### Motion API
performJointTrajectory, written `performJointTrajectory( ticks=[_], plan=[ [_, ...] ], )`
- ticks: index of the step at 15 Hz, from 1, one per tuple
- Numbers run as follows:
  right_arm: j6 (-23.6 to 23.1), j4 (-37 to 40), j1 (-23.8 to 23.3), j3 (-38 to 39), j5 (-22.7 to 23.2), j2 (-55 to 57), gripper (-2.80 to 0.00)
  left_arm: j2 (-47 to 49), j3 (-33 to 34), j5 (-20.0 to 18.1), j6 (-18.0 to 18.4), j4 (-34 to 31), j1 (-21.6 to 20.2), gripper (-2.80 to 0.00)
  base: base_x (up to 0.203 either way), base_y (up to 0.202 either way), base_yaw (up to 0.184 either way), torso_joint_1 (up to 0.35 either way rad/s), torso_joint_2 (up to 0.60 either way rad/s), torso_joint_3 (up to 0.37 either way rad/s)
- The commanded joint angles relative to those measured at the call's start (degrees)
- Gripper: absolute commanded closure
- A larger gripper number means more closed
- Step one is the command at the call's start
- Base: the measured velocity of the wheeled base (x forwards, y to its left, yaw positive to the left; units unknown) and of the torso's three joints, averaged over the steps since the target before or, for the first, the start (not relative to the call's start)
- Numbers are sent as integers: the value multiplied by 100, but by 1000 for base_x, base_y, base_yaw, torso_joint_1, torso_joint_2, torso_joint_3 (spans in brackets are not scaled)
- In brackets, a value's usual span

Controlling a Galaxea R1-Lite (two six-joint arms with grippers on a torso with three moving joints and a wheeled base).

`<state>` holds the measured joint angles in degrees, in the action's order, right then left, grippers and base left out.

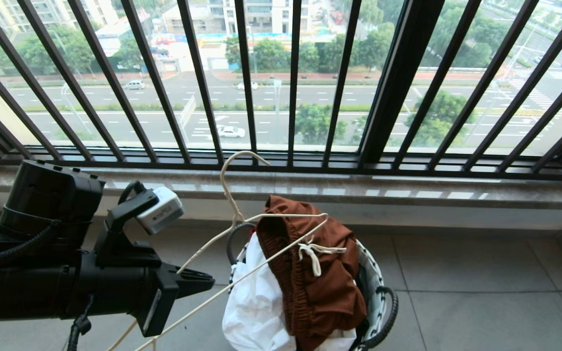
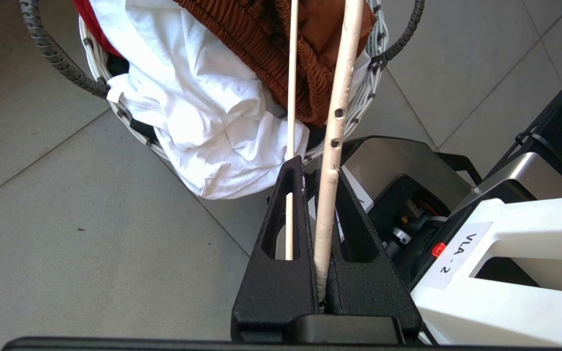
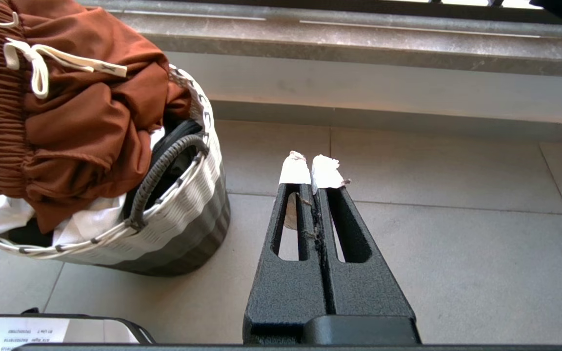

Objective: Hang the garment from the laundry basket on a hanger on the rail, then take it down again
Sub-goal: Pick up clothes from the basket

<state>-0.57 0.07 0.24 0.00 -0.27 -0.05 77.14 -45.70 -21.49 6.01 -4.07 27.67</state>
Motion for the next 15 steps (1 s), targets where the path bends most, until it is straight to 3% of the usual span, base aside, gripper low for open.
performJointTrajectory(
  ticks=[1, 8, 12, 15],
  plan=[
    [5, -2, 2, 0, 0, 5, 0, -15, 0, -13, 5, -6, 1, 0, 0, 0, 0, 2, 4, -192],
    [5, 2, 2, 0, 0, 5, 0, -99, 15, -13, -16, 56, 1, 0, 0, 0, 0, 6, 3, -178],
    [-39, 2, 2, 0, 7, 5, 0, -301, 246, -13, -453, 916, 1, 0, 0, 0, 0, 0, 1, -12],
    [-7, 2, 2, -1, 0, 8, 0, -522, 246, -21, -749, 1075, 9, 0, 0, 0, 0, 0, 0, 0]
  ],
)
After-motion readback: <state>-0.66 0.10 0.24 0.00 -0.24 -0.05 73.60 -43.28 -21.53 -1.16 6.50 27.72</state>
